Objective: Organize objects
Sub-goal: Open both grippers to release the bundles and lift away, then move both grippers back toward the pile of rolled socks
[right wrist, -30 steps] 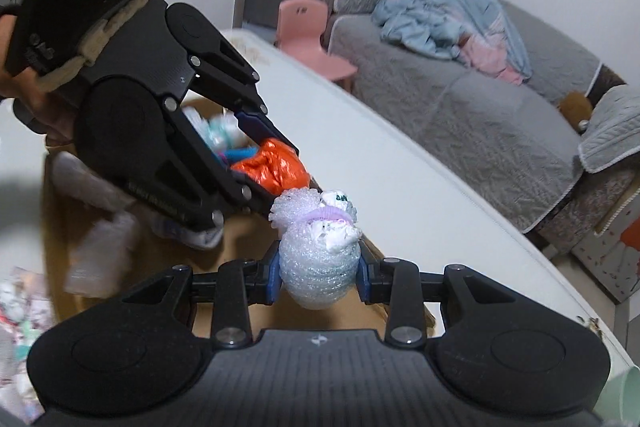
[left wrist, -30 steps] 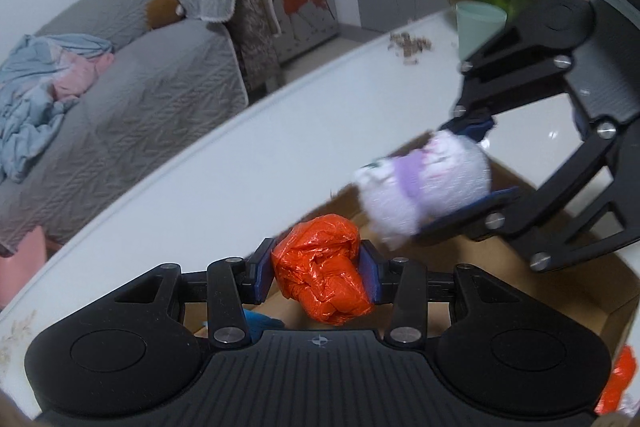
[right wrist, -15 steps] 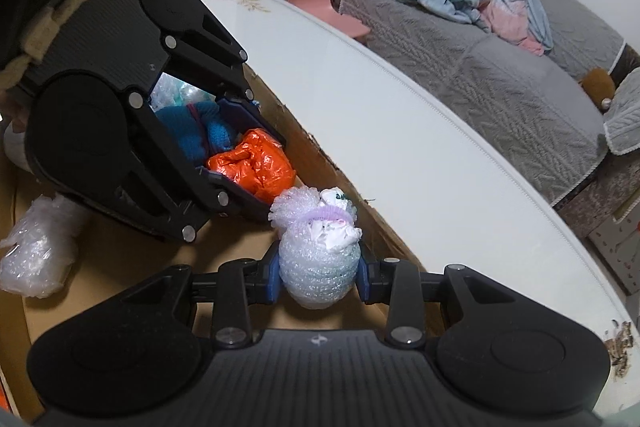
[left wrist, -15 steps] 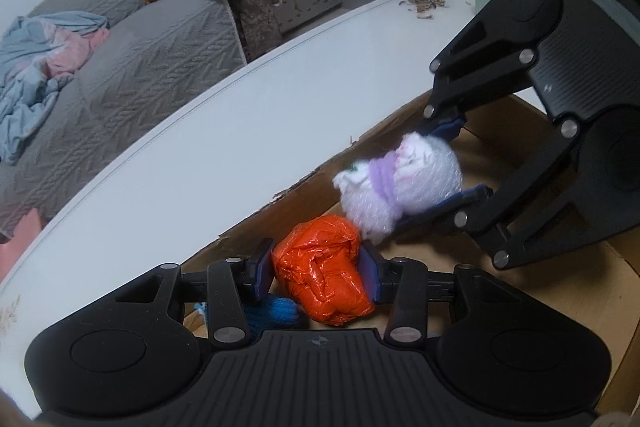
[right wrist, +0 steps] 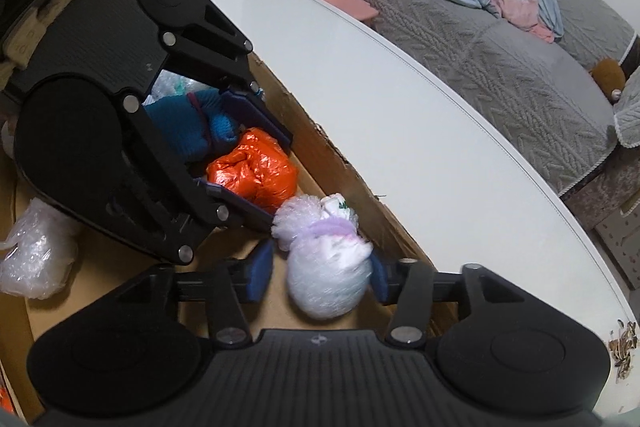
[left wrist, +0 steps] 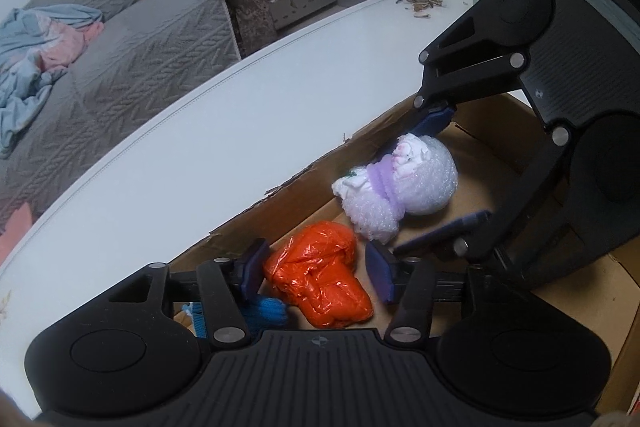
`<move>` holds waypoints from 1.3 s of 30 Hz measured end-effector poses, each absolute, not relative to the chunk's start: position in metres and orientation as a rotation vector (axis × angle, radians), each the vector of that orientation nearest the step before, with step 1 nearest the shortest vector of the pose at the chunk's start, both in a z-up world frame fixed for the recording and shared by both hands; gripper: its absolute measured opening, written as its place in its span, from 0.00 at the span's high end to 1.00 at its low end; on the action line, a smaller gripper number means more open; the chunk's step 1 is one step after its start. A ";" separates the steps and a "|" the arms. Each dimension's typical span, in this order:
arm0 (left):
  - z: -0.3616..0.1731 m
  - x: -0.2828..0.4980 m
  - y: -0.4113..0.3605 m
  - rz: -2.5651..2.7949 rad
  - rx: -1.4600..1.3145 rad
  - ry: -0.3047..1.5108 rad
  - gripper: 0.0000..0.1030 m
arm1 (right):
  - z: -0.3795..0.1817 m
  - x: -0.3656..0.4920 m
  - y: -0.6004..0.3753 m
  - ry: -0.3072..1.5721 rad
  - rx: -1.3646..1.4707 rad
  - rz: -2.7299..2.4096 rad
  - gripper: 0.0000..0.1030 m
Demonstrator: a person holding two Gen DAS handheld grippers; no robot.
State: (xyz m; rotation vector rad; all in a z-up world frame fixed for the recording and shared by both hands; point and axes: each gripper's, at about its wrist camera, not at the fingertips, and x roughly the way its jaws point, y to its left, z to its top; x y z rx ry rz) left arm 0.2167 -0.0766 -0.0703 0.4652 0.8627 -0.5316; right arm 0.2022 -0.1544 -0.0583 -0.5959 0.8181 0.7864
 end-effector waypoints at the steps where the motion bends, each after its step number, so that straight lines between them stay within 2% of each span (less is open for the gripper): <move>1: -0.071 0.216 -0.077 -0.533 0.468 0.863 0.36 | -0.058 0.202 -0.154 0.820 -0.598 0.786 0.46; 9: -0.072 0.214 -0.076 -0.512 0.471 0.878 0.17 | -0.059 0.200 -0.157 0.836 -0.616 0.768 0.36; 12: -0.072 0.214 -0.075 -0.503 0.466 0.883 0.13 | -0.059 0.200 -0.157 0.843 -0.626 0.752 0.33; 20: -0.065 0.208 -0.075 -0.493 0.458 0.881 0.12 | -0.054 0.197 -0.159 0.864 -0.630 0.700 0.32; 27: -0.035 0.182 -0.060 -0.465 0.419 0.857 0.09 | -0.025 0.172 -0.179 0.822 -0.588 0.640 0.25; 39: 0.005 0.054 0.008 -0.385 0.278 0.778 0.02 | 0.012 0.074 -0.224 0.713 -0.494 0.593 0.15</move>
